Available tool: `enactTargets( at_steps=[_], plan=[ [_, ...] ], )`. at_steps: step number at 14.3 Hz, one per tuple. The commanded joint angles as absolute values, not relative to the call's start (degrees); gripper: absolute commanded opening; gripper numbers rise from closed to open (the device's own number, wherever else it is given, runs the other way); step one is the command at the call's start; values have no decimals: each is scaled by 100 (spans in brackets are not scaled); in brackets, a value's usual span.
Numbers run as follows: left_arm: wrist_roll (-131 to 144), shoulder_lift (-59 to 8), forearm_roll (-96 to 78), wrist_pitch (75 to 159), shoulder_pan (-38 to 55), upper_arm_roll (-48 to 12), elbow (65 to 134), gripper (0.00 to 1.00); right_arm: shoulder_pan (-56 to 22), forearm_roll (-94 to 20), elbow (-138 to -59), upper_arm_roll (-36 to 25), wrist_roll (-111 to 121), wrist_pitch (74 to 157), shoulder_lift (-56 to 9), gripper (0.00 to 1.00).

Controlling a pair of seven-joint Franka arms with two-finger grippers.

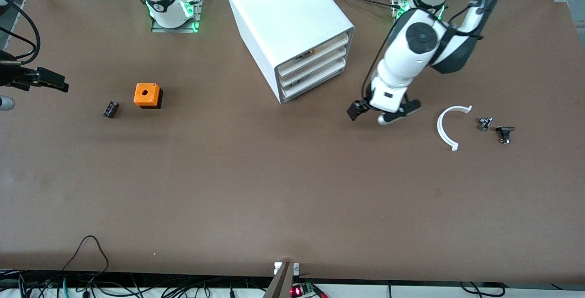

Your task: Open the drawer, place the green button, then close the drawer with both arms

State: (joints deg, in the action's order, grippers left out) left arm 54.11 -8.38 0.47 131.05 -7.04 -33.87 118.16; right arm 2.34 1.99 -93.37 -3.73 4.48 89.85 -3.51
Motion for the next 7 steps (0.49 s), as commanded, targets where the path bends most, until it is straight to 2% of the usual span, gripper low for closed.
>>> enactTargets(
  at_steps=[1, 4, 7],
  plan=[
    [4277, -423, 202, 11607, -746, -3174, 11033, 100, 281, 79, -9958, -431, 361, 9202, 237, 100],
    [3028, -150, 158, 10156, -773, -2621, 10049, 100, 281, 27, -9958, -431, -24, 9202, 281, 100],
    [1570, 192, 123, 9441, -765, -1778, 9678, 100, 281, -9, -9958, -387, -159, 9220, 290, 100]
  ],
)
